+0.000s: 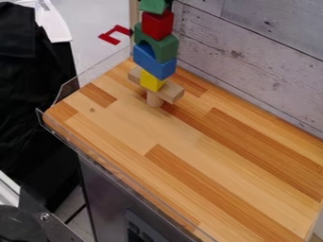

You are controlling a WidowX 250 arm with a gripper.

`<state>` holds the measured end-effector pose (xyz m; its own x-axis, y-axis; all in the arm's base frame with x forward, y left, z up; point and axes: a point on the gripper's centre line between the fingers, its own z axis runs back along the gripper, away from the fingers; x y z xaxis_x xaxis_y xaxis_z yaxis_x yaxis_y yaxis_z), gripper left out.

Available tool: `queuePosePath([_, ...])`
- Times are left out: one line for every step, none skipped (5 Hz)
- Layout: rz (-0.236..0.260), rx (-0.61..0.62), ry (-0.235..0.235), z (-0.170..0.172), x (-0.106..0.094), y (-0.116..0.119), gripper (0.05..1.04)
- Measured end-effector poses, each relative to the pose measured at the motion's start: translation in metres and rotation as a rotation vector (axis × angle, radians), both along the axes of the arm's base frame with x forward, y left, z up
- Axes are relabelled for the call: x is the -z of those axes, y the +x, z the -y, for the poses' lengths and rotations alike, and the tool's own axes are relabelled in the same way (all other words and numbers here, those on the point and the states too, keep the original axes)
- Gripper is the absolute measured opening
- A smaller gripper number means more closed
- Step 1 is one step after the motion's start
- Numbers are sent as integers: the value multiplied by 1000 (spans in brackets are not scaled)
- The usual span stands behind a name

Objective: Put the green triangle on top of the red cube.

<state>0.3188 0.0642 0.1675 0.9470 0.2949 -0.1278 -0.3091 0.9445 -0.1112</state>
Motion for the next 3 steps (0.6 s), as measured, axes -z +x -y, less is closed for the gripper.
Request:
queuePosePath([-27,-14,-12,0,9,3,604])
queuePosePath([-18,-37,-19,2,10,2,891])
queuePosePath([18,-77,-30,2,0,-8,1001])
